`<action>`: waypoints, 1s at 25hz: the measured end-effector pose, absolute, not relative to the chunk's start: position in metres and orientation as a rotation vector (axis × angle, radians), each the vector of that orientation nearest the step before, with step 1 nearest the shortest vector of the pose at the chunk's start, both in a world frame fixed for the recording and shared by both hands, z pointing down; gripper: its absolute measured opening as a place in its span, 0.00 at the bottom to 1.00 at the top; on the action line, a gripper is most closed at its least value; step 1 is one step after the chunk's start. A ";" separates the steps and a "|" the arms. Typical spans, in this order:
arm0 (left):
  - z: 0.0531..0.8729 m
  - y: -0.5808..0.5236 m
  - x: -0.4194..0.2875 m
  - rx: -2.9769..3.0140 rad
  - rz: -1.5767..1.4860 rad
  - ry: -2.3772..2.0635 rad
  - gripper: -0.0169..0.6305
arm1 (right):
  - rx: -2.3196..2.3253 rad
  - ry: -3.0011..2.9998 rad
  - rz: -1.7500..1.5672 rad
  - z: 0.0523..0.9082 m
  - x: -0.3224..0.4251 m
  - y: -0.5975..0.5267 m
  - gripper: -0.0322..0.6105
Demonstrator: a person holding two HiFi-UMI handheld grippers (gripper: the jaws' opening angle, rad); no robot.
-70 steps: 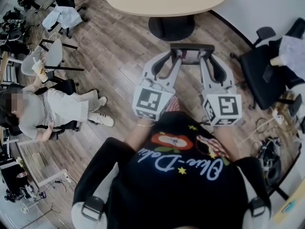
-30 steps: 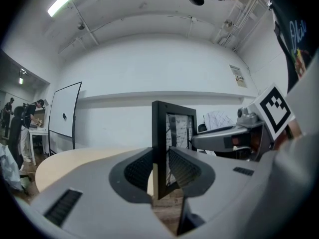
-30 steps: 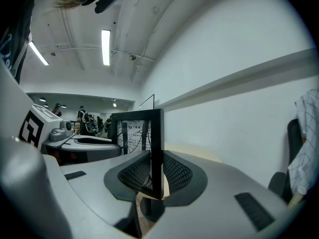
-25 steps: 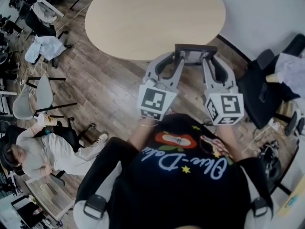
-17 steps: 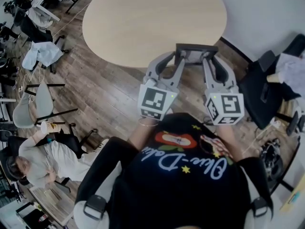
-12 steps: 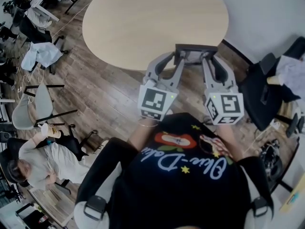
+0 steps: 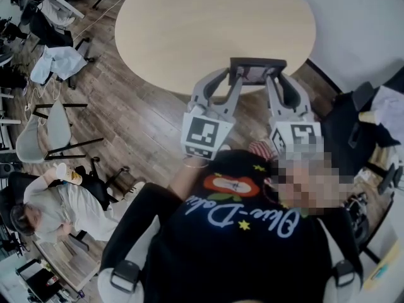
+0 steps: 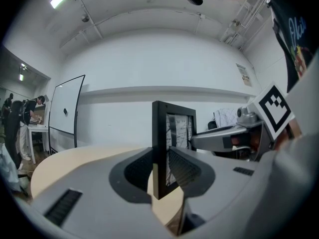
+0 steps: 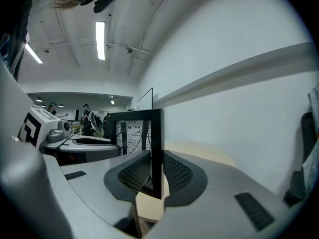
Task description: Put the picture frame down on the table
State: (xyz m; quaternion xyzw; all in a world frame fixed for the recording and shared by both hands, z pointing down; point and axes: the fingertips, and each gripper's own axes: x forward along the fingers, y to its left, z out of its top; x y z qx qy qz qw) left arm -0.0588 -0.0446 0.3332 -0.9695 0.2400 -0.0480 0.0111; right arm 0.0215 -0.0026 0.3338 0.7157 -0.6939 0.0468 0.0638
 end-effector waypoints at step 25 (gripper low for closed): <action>0.347 -0.144 0.056 -2.941 -0.231 1.065 0.17 | 1.918 -2.309 0.174 0.347 0.143 -0.120 0.17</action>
